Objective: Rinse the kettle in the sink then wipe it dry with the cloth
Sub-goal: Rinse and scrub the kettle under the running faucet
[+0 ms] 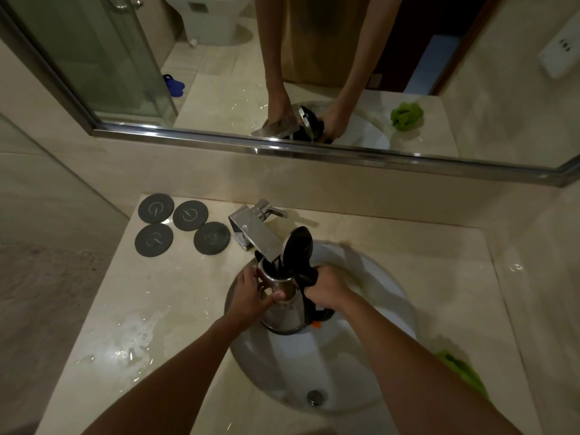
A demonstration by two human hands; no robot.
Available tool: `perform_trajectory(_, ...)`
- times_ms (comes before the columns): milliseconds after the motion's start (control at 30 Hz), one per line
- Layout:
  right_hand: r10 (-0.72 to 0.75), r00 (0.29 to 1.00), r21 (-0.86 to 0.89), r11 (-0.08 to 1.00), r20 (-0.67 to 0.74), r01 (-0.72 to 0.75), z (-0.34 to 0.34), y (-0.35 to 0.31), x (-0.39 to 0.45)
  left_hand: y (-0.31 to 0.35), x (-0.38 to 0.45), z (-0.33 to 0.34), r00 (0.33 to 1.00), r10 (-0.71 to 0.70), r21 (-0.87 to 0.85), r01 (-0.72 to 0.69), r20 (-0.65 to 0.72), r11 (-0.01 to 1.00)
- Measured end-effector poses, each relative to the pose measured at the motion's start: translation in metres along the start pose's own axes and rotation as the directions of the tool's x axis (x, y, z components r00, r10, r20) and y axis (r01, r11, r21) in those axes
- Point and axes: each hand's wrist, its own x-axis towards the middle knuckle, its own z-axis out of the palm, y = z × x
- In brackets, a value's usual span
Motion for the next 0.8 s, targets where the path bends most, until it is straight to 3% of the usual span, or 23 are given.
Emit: perform_trajectory(800, 0.028, 0.999, 0.047, 0.998, 0.026, -0.029, 0.0023, 0.0030, 0.0043, -0.0065, 0.0044, 0.0006, 0.999, 0.012, 0.027, -0.013, 0.033, 1.000)
